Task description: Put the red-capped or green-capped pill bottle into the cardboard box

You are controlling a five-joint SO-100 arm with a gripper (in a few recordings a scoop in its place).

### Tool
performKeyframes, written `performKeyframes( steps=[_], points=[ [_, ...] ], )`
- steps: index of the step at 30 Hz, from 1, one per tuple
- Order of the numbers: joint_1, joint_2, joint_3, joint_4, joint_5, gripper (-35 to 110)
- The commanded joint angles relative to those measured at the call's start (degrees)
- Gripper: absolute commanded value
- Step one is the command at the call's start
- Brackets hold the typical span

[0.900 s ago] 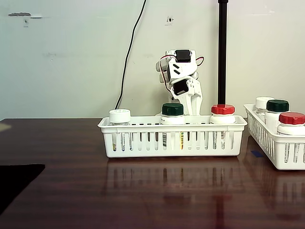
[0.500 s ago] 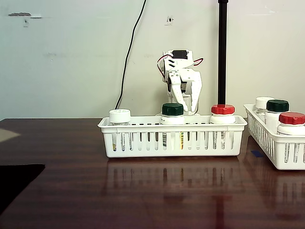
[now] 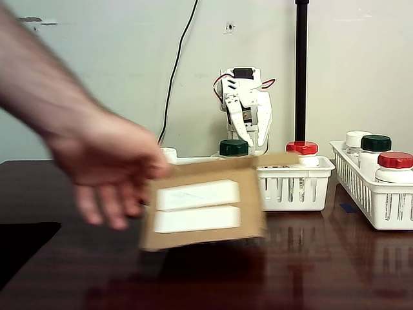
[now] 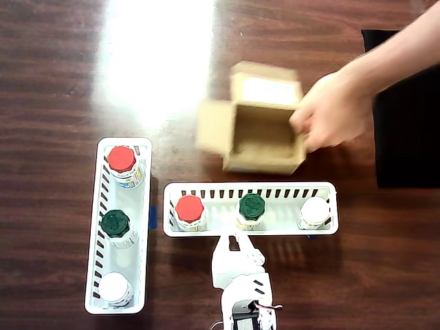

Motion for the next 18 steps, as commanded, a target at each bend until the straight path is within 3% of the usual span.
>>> performKeyframes(
  steps=[1, 11, 18],
  points=[
    [3.0, 4.9, -0.3, -0.9, 0.1, 4],
    [3.3, 4.9, -1.1, -1.6, 2.2, 4],
    [0.5, 2.5, -11.0, 6.5, 3.5, 6]
  ],
)
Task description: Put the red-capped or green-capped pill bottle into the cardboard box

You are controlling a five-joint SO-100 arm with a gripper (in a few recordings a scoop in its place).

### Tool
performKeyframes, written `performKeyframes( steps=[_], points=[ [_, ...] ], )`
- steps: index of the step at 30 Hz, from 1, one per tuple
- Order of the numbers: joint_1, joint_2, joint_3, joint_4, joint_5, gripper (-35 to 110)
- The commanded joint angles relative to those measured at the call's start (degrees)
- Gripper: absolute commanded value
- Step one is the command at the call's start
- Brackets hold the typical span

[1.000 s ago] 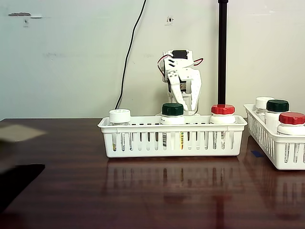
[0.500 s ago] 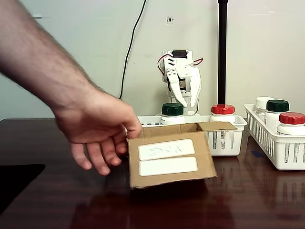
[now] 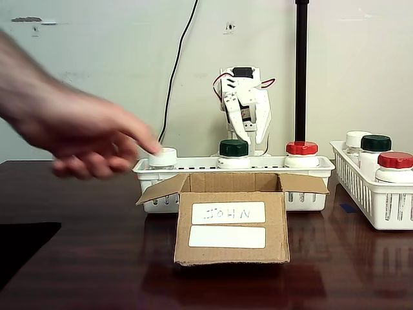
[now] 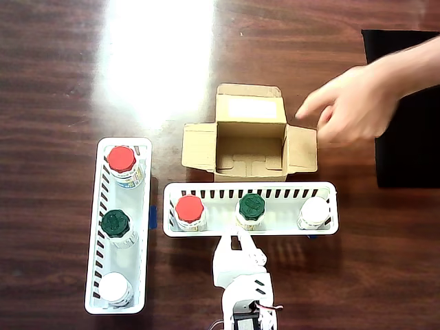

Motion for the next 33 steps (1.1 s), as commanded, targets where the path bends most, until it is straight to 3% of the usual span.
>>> performKeyframes(
  steps=[1, 7, 14, 24, 33],
  points=[
    [-0.4, 0.4, -11.2, 5.8, 0.5, 8],
    [-3.0, -10.0, -22.8, 10.1, -0.9, 41],
    [-0.4, -24.3, -29.6, 4.6, -7.0, 67],
    [3.7, -23.6, -15.4, -10.8, -8.6, 71],
    [5.2, -22.8, -9.5, -16.3, -8.6, 71]
  ],
)
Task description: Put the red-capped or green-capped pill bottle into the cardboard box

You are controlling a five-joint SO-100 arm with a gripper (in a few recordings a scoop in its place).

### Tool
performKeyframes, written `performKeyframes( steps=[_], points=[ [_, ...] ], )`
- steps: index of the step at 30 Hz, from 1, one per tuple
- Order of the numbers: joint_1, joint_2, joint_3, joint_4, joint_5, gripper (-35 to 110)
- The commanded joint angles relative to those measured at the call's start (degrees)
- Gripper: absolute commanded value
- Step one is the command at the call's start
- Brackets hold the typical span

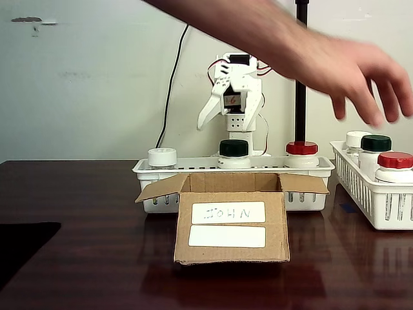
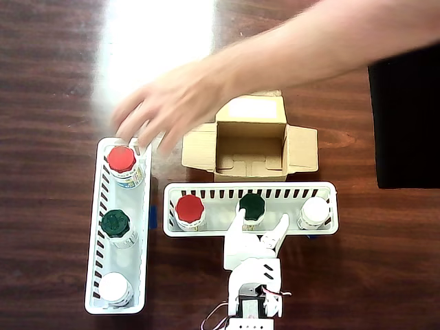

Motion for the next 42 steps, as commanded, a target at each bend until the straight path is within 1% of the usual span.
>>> performKeyframes(
  steps=[1, 14, 18, 25, 29, 35, 42],
  points=[
    [0.5, 1.2, 0.9, -2.6, 0.7, 71],
    [0.0, 7.1, 5.7, -3.1, 2.7, 71],
    [-1.4, 9.8, 7.4, -2.5, 1.8, 71],
    [-4.1, 7.7, 5.6, -2.5, 0.1, 72],
    [-4.7, 2.8, 4.3, -6.0, 0.0, 72],
    [-4.0, -14.0, -2.0, -15.7, -0.4, 72],
    [-3.4, -24.0, -5.3, -22.7, -0.4, 72]
  ],
)
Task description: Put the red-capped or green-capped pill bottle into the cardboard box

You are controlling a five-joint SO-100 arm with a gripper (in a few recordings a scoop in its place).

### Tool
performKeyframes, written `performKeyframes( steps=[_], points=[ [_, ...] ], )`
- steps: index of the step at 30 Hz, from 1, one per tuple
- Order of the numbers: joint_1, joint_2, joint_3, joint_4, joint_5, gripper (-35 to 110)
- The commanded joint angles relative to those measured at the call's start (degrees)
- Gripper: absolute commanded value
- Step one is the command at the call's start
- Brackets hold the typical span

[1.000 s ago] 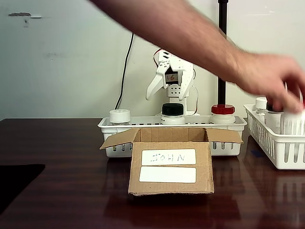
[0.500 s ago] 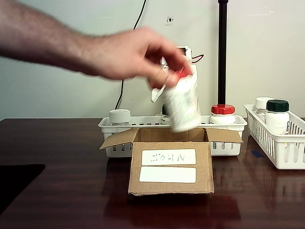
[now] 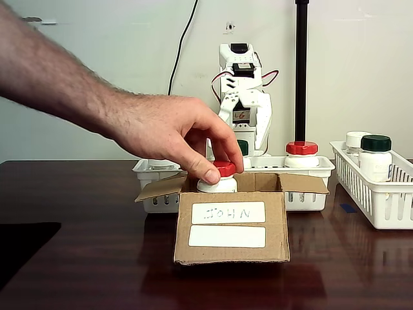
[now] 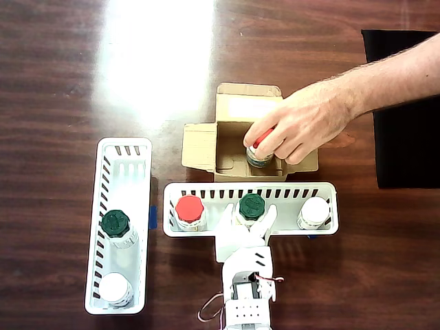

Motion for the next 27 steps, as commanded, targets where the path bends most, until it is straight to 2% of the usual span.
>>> performKeyframes(
  steps=[1, 7, 9, 12, 16, 19, 24, 27],
  points=[
    [1.2, -4.8, -5.6, -4.5, 0.5, 71],
    [0.5, -7.6, -5.4, -7.0, 1.3, 71],
    [0.1, -9.1, -5.4, -8.5, 1.1, 66],
    [-0.8, -10.5, -5.9, -9.4, 0.6, 48],
    [-1.8, -10.2, -6.0, -9.3, 0.5, 14],
    [-1.9, -10.5, -8.1, -7.4, 0.4, -6],
    [-2.6, -7.8, -14.9, 2.7, -1.1, 3],
    [-3.7, -6.2, -20.6, 10.5, -2.7, 2]
  ],
)
